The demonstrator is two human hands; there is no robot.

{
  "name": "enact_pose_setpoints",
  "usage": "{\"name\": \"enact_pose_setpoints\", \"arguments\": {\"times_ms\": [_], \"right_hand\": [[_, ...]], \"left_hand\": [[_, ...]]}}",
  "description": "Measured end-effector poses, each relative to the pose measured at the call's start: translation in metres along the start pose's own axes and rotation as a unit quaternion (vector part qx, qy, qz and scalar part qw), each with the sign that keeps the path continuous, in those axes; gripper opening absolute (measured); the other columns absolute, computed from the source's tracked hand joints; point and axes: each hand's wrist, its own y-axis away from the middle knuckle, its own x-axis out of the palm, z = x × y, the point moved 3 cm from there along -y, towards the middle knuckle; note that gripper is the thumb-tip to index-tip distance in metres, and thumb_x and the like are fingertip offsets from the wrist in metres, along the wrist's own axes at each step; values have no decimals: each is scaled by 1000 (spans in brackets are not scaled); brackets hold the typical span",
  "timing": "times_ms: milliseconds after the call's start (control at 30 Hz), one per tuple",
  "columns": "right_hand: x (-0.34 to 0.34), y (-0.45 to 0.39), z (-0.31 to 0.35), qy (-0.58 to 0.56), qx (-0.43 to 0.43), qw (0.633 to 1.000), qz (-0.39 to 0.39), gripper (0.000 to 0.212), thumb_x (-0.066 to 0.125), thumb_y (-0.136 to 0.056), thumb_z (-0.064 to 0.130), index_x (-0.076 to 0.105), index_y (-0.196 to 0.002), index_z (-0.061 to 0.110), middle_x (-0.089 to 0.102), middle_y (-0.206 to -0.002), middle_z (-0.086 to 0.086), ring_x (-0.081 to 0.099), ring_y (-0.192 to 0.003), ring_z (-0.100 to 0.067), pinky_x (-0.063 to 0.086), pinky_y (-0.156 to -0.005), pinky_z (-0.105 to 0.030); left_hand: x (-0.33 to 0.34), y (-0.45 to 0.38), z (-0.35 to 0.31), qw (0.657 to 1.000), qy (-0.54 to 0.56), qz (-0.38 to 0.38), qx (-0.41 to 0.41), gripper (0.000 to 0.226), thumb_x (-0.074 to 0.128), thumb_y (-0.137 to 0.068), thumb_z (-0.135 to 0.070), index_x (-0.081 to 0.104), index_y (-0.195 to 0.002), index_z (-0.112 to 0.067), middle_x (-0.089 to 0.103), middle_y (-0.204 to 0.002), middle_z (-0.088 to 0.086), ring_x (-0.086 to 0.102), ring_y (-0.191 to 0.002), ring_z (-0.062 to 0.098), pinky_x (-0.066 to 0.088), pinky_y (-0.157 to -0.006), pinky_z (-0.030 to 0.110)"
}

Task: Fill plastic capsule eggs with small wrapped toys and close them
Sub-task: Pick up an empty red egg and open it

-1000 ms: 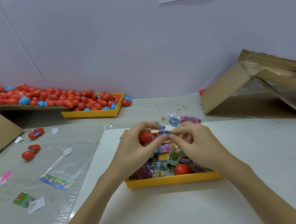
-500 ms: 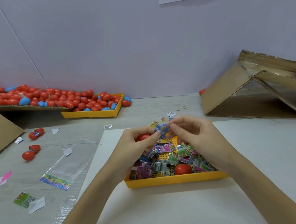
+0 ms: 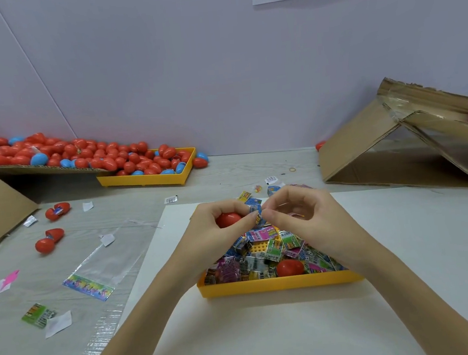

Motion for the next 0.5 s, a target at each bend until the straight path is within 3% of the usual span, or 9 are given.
{"name": "enact_pose_setpoints", "arguments": {"times_ms": [133, 267, 400, 500], "right_hand": [[-3, 0, 1, 37, -26, 999, 10, 13, 76, -89, 31, 77, -99, 22, 75, -96, 10, 72, -94, -10, 59, -77, -22], [-7, 2, 2, 78, -43, 996, 4, 22, 75, -84, 40, 78, -99, 24, 71, -102, 7, 69, -99, -13, 60, -77, -36], [-8, 2, 2, 75, -45, 996, 10, 18, 75, -87, 32, 77, -98, 18, 72, -107, 2, 69, -104, -16, 59, -83, -45], [-12, 1, 5, 15, -40, 999, -15, 21, 74, -85, 33, 78, -92, 13, 73, -117, 5, 70, -111, -16, 61, -89, -41]], "left_hand": [[-1, 1, -1, 1000, -11, -1, 15, 10, 78, -90, -31, 77, -81, -29, 71, -77, -17, 67, -76, -5, 50, -62, 10], [-2, 2, -2, 1000, -1, -4, 17, 11, 78, -89, -36, 78, -82, -28, 72, -80, -12, 67, -75, -1, 49, -61, 12], [-3, 1, -3, 999, 10, 32, 7, 18, 70, -94, -46, 76, -98, -30, 68, -77, -11, 59, -67, 2, 46, -59, 14], [0, -2, -4, 979, 185, 70, -54, 22, 53, -103, -11, 57, -124, -13, 73, -84, 1, 56, -65, 13, 44, -55, 19]]}}
